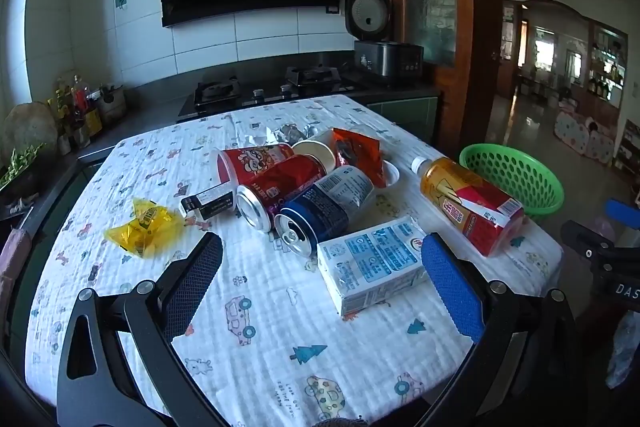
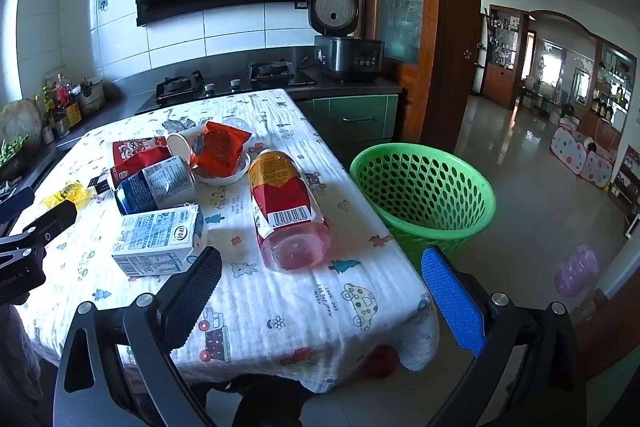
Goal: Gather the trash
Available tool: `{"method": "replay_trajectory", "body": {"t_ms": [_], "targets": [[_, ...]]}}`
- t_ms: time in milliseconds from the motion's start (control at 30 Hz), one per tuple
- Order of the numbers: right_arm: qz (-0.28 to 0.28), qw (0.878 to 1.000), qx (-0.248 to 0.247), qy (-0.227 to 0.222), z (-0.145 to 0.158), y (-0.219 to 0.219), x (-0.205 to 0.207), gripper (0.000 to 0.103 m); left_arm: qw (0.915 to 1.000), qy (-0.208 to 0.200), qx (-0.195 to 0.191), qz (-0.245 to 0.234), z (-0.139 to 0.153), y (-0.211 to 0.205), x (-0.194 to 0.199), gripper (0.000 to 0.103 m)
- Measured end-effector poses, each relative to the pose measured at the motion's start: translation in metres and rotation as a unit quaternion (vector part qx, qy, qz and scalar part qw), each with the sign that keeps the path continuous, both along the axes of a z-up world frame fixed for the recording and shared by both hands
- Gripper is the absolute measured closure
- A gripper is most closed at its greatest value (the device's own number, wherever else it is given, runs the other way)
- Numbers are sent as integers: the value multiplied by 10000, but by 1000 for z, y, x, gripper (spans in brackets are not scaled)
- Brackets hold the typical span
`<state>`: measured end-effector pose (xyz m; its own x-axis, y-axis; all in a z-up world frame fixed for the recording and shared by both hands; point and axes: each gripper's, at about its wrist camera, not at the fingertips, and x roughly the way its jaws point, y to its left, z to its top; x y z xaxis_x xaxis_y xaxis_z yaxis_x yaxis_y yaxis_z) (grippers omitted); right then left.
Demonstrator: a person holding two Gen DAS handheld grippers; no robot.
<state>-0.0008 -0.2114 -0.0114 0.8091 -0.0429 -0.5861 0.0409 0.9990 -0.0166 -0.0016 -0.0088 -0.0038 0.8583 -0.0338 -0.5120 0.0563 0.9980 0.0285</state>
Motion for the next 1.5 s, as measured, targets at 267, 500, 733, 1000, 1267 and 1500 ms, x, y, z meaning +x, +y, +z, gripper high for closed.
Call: {"method": "replay_trajectory", "body": {"t_ms": [267,500,733,1000,1267,1500], "targets": [[-55,10000,-61,-21,-4,2,1,6,10000,-38,16,-42,1,-2,-1,5],[-49,10000,-61,-16,-3,1,2,6,9999,-69,43,-67,2,-2,0,5],[-58,10000,-71,-22,-3,1,2,6,9999,-98,39,-77,4,-2,-1,5],[-74,9999,-84,-19,-2,1,3,6,9999,-115,46,-73,5,-2,0,5],[-88,9999,-103,-19,-1,1,6,6,9999,-126,54,-63,3,-1,2,5],[-89,9999,-92,-10,-1,1,5,6,9998,-155,61,-72,5,0,1,5]]}}
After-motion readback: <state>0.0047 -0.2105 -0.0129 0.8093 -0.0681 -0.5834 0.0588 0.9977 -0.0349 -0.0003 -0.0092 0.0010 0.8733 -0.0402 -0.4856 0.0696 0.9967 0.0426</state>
